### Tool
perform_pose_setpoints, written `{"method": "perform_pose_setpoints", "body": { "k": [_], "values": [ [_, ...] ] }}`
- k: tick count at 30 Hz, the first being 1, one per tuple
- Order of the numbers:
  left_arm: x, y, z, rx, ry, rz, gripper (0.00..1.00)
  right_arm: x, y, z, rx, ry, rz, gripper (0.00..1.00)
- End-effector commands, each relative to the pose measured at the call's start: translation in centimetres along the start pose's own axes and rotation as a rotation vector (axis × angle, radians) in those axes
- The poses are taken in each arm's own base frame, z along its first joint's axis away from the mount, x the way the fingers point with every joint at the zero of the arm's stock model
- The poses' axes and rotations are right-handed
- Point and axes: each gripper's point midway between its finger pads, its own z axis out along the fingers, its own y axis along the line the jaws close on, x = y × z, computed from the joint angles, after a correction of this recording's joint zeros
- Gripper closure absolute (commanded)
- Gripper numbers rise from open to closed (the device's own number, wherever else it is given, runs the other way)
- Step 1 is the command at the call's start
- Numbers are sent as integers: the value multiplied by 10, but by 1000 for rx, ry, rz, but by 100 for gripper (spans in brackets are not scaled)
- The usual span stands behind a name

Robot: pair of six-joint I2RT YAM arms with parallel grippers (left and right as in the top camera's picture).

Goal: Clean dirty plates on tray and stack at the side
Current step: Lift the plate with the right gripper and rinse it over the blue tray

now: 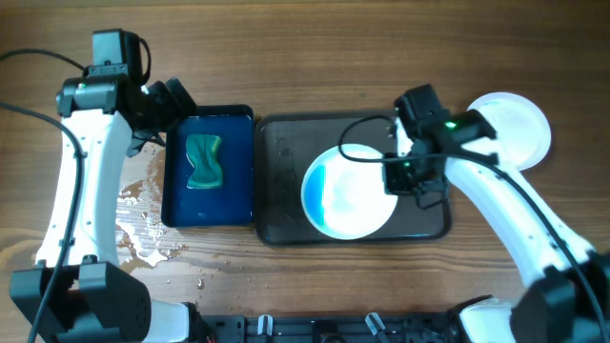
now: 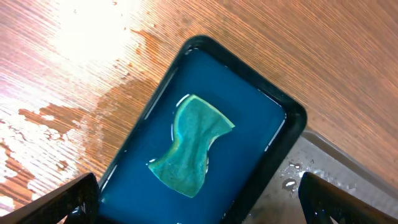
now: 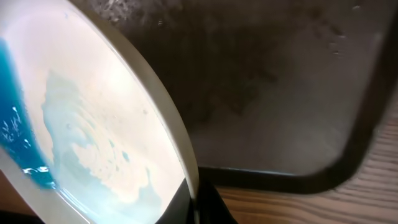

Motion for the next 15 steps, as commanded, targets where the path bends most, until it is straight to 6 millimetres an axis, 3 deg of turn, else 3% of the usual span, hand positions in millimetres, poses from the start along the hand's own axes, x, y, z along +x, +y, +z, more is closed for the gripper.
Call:
{"method": "perform_pose_setpoints", "body": {
  "k": [1,4,6,9,15],
  "values": [
    [-8,7,-3,3,-13,-37,0,-15,31,17,-40,63,-68,96],
    [-14,18,-3,-8,-19,-69,0,-38,68,15,-45,57,-147,96],
    [-19,28,-4,-18,-24,-98,0,-58,104,3,-60,29,-221,95],
    [-24,44,-4,-35,-24,-140,0,-77,140,-6,-77,-2,-292,95],
    [-30,72,-2,-67,-14,-215,0,-116,187,-14,-18,-195,-384,95]
  ]
}}
